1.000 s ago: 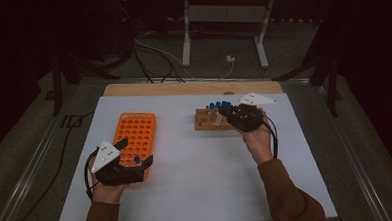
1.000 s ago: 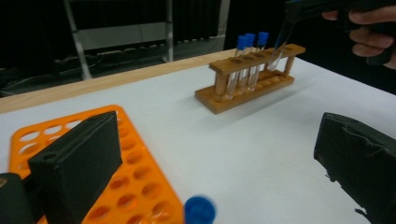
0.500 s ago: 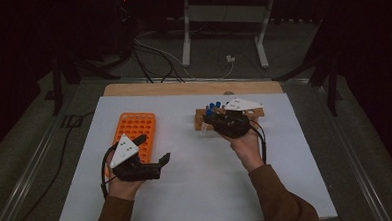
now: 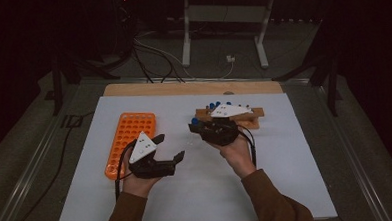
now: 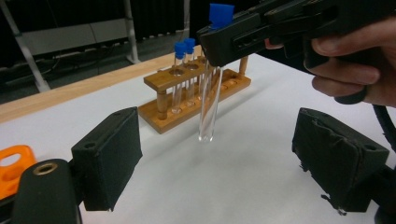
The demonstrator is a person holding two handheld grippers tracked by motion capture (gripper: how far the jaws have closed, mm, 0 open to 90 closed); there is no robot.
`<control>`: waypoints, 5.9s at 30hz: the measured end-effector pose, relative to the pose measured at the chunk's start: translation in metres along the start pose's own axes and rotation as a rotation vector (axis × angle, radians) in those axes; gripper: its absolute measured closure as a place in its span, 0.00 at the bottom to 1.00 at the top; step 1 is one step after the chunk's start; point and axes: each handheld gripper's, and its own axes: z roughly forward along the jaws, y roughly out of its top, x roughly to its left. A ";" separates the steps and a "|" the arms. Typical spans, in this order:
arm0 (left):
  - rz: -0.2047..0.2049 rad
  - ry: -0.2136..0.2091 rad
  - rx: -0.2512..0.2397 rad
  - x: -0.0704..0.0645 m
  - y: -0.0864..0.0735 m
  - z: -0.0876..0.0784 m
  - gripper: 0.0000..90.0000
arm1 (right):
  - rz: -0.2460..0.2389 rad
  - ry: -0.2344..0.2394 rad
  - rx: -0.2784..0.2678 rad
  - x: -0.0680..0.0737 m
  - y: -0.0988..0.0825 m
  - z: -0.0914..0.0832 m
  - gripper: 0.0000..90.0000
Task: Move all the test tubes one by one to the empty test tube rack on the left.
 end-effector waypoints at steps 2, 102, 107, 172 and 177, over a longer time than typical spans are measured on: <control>0.000 0.004 0.007 -0.001 0.000 0.004 0.19 | -0.008 0.014 0.004 0.005 0.000 0.001 0.85; -0.097 0.172 0.038 0.070 -0.069 -0.071 0.86 | 0.040 -0.134 -0.052 -0.030 -0.046 -0.061 0.04; -0.096 0.165 0.060 0.067 -0.076 -0.070 0.86 | 0.038 -0.132 -0.054 -0.029 -0.047 -0.062 0.04; -0.142 0.247 -0.002 0.081 -0.063 -0.093 0.04 | 0.088 -0.286 -0.017 -0.077 -0.035 -0.048 0.06; -0.147 0.248 -0.010 0.081 -0.063 -0.093 0.03 | 0.098 -0.320 -0.014 -0.088 -0.028 -0.043 0.06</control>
